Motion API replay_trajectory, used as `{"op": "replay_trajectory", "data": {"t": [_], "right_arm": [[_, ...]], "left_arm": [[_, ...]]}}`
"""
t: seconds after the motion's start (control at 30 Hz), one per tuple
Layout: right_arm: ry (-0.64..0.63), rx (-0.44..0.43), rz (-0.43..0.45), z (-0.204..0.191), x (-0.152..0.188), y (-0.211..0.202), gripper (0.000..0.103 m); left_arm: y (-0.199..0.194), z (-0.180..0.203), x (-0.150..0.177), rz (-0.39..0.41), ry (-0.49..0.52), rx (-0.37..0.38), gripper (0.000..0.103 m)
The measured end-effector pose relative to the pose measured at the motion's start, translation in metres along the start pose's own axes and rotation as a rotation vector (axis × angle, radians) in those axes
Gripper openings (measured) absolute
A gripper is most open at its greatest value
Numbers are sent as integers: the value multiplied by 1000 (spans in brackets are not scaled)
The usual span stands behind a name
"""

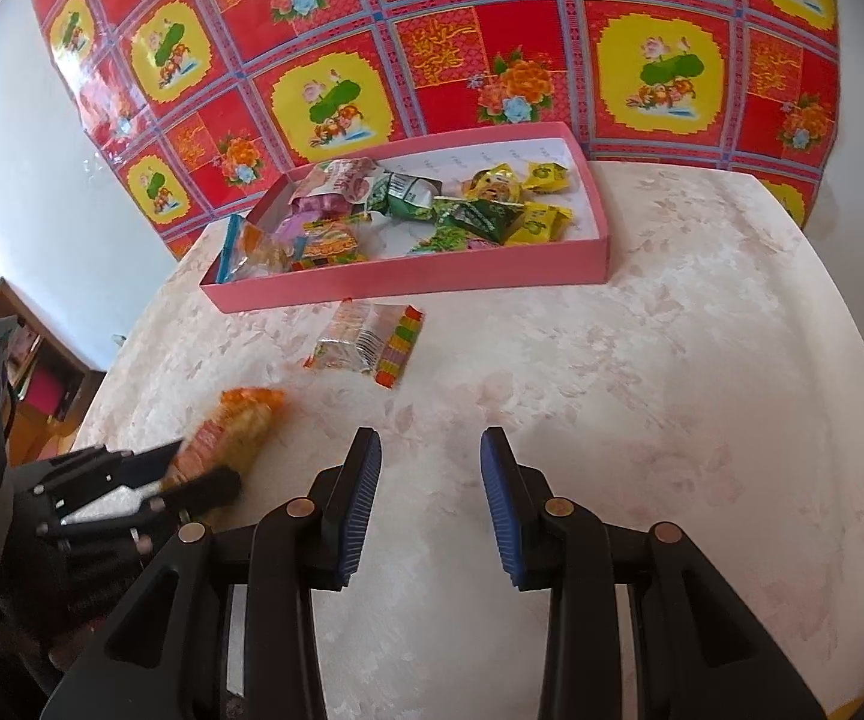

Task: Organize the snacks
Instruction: 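Grasp the rainbow-striped candy bag with the right gripper while the left holds the cracker bag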

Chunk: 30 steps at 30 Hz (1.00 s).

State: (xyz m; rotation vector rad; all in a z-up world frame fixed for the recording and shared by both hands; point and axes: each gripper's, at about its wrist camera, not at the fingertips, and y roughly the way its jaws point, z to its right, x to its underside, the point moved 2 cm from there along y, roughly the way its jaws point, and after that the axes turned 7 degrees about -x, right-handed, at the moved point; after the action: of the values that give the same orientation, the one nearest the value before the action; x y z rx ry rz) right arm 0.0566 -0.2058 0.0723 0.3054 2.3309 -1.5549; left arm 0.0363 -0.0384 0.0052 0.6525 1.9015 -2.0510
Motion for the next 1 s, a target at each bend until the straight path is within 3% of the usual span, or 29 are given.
{"op": "replay_trajectory", "data": {"t": [0.33,0.47,0.7,0.87,1.0], "right_arm": [[-17,-16,-34,-14,-11,25,36],[-31,-7,-41,-20,-19,38,48],[-58,15,-50,-30,-31,62,52],[-69,39,-40,-36,-38,74,63],[-83,56,-28,-39,-42,80,64]], "left_arm": [[5,-42,-19,12,-143,-125,39],[10,-48,-21,8,-174,-137,39],[12,-50,-20,9,-196,-140,39],[12,-49,-19,18,-195,-144,39],[12,-50,-19,20,-201,-136,39]]}}
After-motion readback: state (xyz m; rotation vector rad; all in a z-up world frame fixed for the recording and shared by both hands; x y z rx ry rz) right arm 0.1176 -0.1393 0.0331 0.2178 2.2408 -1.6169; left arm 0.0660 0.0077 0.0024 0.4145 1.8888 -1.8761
